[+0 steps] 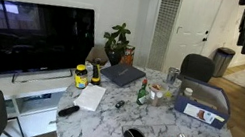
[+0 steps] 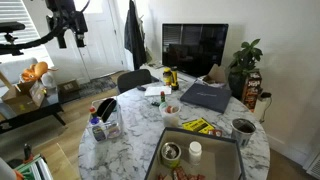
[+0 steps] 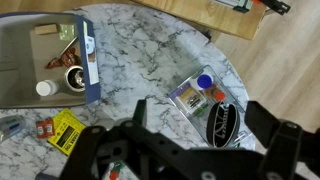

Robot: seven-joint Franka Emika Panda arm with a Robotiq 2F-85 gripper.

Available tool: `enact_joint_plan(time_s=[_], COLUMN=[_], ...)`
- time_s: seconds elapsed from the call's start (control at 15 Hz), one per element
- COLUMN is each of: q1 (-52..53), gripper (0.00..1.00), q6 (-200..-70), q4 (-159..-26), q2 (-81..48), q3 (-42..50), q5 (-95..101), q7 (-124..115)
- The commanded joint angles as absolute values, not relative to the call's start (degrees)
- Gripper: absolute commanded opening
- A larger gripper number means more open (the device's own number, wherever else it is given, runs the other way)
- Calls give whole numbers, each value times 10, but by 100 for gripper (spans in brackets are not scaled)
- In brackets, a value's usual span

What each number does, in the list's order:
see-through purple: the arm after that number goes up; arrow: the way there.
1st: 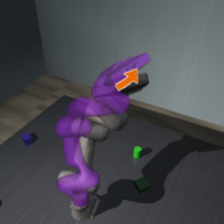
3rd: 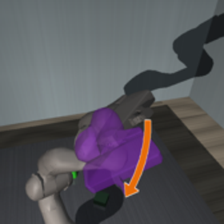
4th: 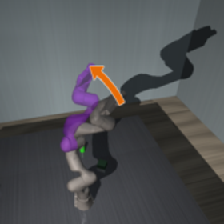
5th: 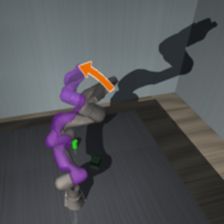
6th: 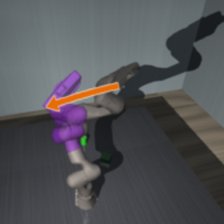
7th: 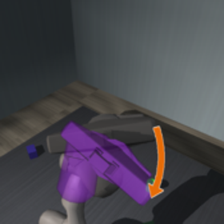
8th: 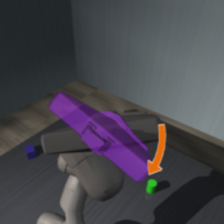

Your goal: Put the green bottle in the box

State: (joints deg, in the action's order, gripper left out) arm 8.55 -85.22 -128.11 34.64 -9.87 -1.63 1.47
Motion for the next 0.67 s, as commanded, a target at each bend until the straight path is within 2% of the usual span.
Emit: enact_joint_plan(time_s=[0.0,0.4,0.6], q1=[90,90,109], gripper=[100,100,100], q6=[-851,-851,-952], q4=[-1279,-1279,-1274], q2=[345,345,281], q3=[-96,-96,-107], q5=[-15,-15,-4], q7=[12,12,69])
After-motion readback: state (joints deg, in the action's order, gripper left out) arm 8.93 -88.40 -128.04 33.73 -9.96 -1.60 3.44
